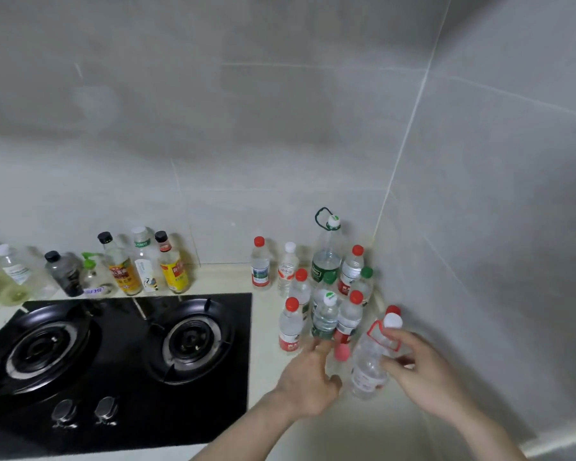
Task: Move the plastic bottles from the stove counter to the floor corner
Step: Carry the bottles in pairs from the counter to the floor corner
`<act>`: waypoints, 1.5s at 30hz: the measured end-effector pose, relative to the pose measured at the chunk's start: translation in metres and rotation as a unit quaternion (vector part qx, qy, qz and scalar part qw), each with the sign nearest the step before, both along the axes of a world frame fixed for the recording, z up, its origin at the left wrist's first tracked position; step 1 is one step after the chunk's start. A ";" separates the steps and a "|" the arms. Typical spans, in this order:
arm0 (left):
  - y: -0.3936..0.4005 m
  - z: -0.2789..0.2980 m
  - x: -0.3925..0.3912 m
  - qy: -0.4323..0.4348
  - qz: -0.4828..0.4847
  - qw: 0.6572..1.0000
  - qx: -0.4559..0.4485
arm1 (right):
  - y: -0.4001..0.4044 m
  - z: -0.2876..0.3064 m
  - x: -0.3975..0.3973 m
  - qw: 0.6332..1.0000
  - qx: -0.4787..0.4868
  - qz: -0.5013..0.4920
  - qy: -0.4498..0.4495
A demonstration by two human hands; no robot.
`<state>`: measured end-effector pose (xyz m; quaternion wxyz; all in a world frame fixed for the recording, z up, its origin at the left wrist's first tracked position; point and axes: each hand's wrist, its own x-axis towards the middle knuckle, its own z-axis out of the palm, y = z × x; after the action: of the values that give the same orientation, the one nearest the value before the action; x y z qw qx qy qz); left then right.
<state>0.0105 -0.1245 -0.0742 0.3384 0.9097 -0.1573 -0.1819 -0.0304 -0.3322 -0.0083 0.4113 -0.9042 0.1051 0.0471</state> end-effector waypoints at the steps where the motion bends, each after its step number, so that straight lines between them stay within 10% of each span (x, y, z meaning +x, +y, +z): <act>1: -0.009 -0.006 0.001 -0.006 -0.004 1.000 0.015 | -0.003 -0.001 0.002 1.000 -0.003 0.016 0.009; 23: -0.017 -0.025 -0.018 -0.036 0.140 0.988 0.057 | -0.020 -0.015 0.038 0.988 -0.071 0.137 -0.024; 45: 0.257 0.080 -0.243 -0.123 0.433 0.893 0.020 | 0.236 0.051 -0.049 0.914 -0.032 0.397 -0.077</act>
<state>-0.2320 0.1327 0.0058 0.3436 0.9094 0.2150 0.0933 -0.0795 -0.0958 0.0423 0.3361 -0.8851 -0.2933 0.1330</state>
